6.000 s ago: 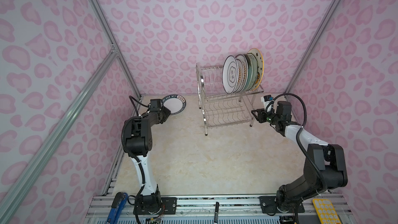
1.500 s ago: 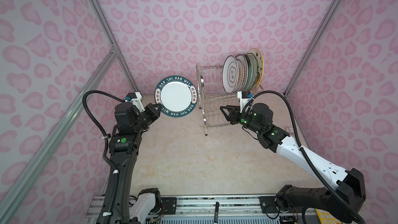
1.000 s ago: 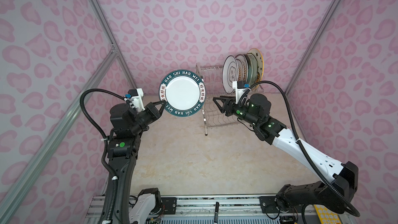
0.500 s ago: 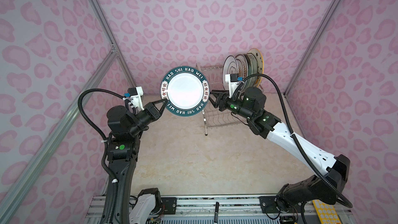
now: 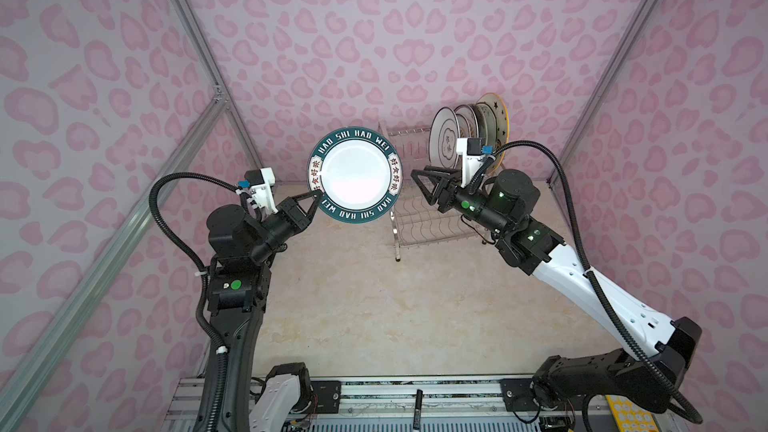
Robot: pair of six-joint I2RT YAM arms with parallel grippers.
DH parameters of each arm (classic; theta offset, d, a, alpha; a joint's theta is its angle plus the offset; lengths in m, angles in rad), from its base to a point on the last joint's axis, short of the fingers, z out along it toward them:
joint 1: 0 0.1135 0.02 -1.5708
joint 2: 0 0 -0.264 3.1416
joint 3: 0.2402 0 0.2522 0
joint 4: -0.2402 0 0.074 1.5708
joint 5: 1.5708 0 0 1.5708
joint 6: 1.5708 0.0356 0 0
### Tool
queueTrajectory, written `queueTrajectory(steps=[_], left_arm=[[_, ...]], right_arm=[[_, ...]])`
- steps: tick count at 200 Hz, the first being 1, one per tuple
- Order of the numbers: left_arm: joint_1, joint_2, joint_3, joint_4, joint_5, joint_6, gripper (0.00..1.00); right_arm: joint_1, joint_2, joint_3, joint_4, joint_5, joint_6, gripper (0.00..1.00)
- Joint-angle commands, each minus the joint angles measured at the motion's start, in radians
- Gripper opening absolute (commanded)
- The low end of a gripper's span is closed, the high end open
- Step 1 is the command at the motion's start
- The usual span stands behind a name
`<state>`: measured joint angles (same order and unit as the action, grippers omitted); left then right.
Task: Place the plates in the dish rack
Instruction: 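Grasp the plate rim with the right gripper and open the left gripper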
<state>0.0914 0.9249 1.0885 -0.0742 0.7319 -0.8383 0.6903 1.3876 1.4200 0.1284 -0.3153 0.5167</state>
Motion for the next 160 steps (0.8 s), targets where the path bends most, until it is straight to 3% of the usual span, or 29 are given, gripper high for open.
queueTrajectory(steps=[1,27,73,160], left_arm=[[-0.005,0.002,-0.006,0.095,0.015,-0.021,0.03],[-0.014,0.004,-0.006,0.104,0.021,-0.024,0.03],[-0.042,0.022,-0.004,0.115,0.034,-0.016,0.03],[-0.064,0.043,-0.001,0.103,0.022,0.011,0.03]], right_arm=[[0.018,0.044,0.041,-0.019,-0.051,-0.026,0.56],[0.034,0.094,0.096,-0.024,-0.072,-0.025,0.55],[0.049,0.165,0.16,-0.032,-0.115,-0.002,0.46],[0.049,0.174,0.18,-0.038,-0.131,0.014,0.09]])
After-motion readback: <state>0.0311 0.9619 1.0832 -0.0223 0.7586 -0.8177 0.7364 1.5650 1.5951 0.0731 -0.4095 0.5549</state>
